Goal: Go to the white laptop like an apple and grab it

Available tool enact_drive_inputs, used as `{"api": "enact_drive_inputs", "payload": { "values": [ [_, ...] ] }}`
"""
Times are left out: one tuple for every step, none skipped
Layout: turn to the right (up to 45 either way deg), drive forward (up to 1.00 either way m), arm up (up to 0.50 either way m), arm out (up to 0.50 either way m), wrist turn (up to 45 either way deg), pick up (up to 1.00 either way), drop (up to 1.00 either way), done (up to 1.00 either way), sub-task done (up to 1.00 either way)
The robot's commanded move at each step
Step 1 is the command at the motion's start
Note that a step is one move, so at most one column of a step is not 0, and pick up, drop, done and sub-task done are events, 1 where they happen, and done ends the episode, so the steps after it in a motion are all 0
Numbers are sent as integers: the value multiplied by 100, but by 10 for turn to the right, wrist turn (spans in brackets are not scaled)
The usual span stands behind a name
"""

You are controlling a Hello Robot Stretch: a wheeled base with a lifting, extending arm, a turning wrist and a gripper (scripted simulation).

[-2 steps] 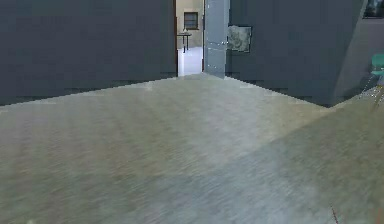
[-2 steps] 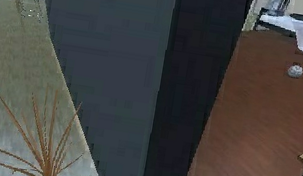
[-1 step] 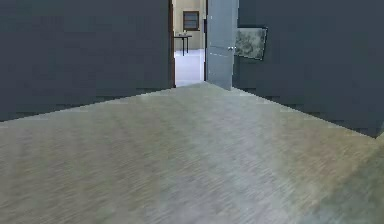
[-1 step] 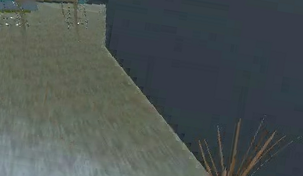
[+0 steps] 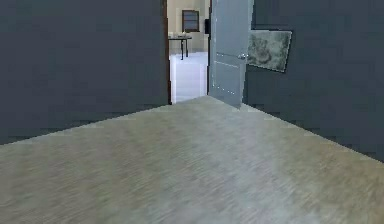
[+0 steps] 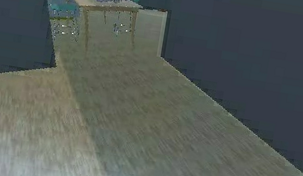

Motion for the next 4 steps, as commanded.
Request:
{"api": "enact_drive_inputs", "payload": {
  "values": [
    [0, 100, 0, 0, 0, 0, 0, 0, 0],
    [0, 100, 0, 0, 0, 0, 0, 0, 0],
    [0, 100, 0, 0, 0, 0, 0, 0, 0],
    [0, 50, 0, 0, 0, 0, 0, 0, 0]
  ]
}}
